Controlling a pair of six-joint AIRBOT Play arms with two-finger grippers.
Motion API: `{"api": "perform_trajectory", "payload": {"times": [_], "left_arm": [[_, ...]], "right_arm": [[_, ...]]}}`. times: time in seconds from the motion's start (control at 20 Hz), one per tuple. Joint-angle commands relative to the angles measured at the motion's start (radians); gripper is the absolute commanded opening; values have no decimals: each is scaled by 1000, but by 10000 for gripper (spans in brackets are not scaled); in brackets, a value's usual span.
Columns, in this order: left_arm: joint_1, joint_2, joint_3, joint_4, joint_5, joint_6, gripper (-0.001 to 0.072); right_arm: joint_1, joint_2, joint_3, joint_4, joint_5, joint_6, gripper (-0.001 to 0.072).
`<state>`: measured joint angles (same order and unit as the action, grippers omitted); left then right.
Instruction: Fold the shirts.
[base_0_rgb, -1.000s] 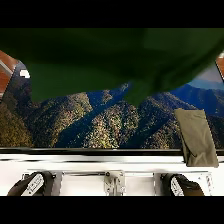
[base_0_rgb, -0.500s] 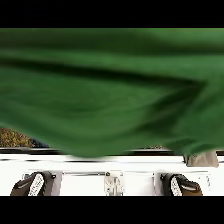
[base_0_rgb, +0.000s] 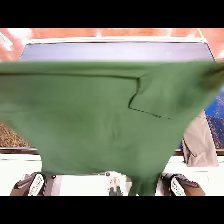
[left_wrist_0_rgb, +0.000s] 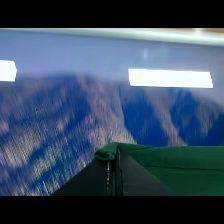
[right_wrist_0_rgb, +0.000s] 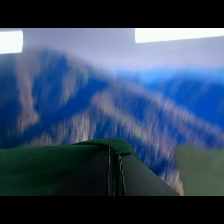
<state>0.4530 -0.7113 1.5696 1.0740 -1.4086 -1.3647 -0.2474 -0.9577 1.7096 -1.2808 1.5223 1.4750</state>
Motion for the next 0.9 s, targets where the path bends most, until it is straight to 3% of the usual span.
{"api": "perform_trajectory", "payload": {"times": [0.0, 0.15, 0.5, 0.6, 0.85], "left_arm": [[-5, -79, -327, 8, 66, 31, 36], [-42, -279, -463, -13, 207, 34, 36], [-187, -710, -315, -167, 564, 104, 37], [-240, -785, -289, -170, 655, 161, 37], [-299, -921, -285, -170, 753, 166, 37]], "right_arm": [[4, -150, -261, 69, -129, 4, 46], [102, -333, -355, 89, -421, 2, 46], [283, -617, -355, 67, -1113, 2, 47], [282, -657, -355, 68, -1195, 2, 47], [267, -734, -355, 45, -1143, 2, 47]]}}
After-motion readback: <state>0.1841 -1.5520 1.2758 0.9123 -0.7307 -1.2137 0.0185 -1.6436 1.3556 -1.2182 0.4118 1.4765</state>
